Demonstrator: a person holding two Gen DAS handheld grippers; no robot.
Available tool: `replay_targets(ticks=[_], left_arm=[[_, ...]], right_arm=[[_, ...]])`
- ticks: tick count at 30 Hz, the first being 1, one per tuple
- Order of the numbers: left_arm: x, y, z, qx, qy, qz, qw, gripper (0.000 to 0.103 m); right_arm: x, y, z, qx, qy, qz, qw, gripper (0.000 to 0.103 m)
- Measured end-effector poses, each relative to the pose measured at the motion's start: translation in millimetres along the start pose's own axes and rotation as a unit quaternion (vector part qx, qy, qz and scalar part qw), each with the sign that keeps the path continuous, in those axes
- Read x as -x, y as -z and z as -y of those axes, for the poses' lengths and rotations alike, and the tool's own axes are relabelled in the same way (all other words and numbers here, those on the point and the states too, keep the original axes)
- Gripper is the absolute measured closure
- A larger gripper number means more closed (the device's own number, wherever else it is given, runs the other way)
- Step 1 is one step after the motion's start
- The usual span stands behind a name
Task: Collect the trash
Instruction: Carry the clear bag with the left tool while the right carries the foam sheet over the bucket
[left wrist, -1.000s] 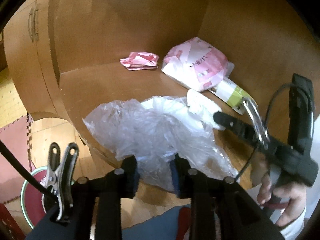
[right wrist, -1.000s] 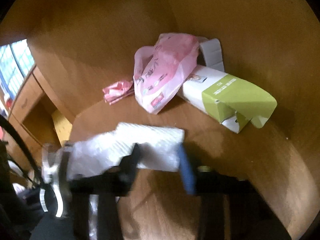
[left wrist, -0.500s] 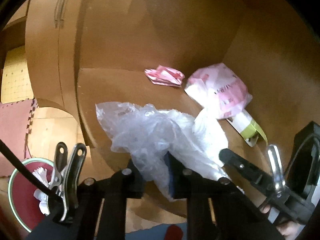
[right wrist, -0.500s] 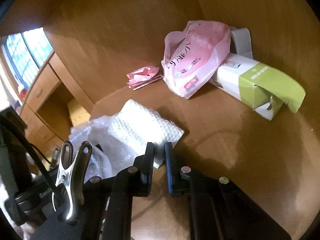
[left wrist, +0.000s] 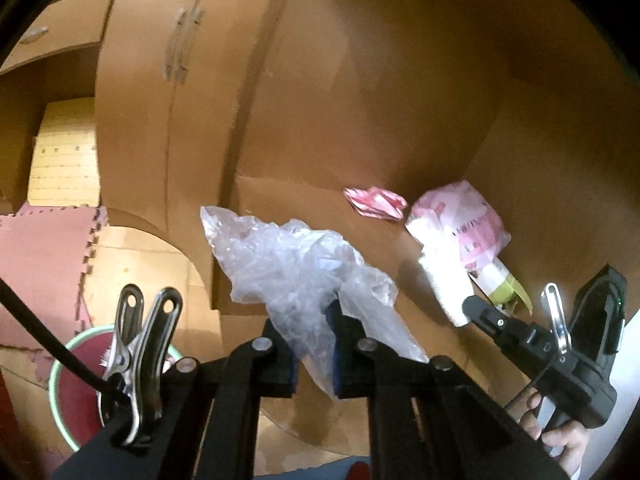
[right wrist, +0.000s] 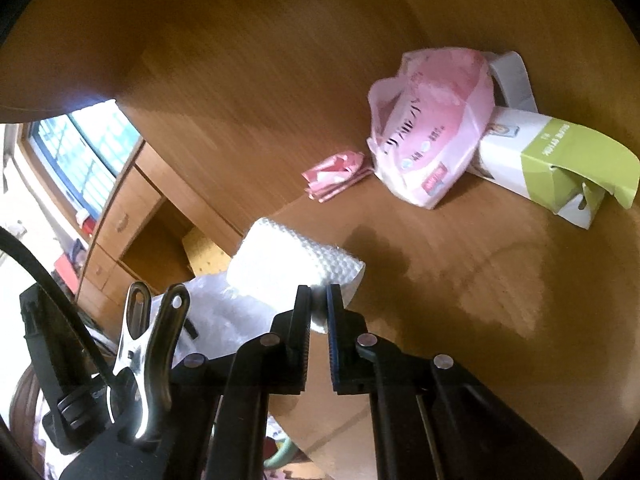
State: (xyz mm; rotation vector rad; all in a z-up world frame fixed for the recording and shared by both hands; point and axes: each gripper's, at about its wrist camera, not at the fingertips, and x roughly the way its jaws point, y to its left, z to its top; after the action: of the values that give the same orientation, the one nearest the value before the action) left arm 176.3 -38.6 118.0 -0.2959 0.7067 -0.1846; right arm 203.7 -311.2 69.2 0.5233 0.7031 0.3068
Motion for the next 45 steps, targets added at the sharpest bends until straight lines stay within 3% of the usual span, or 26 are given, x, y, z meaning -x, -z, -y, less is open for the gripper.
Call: replay_targets(ticks=[14, 21, 30, 39, 45], left_arm=[[48, 4, -75, 0.027, -0.072, 0.021, 0.9969, 0.093], [43, 25, -121, 0.055, -0.114, -0.006, 0.9919, 0.093], [22, 56, -181, 0.089, -0.183, -0.055, 0.9776, 0.092], [-1, 80, -218, 0.066, -0.246, -0.084, 0.9633, 0.092], [-14, 97, -234, 0.047, -0.262, -0.106, 0.9581, 0.092]], right_arm=[[-24, 12, -46, 0.032, -0.032, -0.021, 0.999, 0.095], [-39, 20, -68, 0.049, -0.046, -0.035, 0.997, 0.095], [-61, 34, -89, 0.069, -0.058, -0.060, 0.994, 0.094], [-87, 54, -114, 0.097, -0.062, -0.090, 0.989, 0.094], [-106, 67, -125, 0.110, -0.063, -0.113, 0.985, 0.094]])
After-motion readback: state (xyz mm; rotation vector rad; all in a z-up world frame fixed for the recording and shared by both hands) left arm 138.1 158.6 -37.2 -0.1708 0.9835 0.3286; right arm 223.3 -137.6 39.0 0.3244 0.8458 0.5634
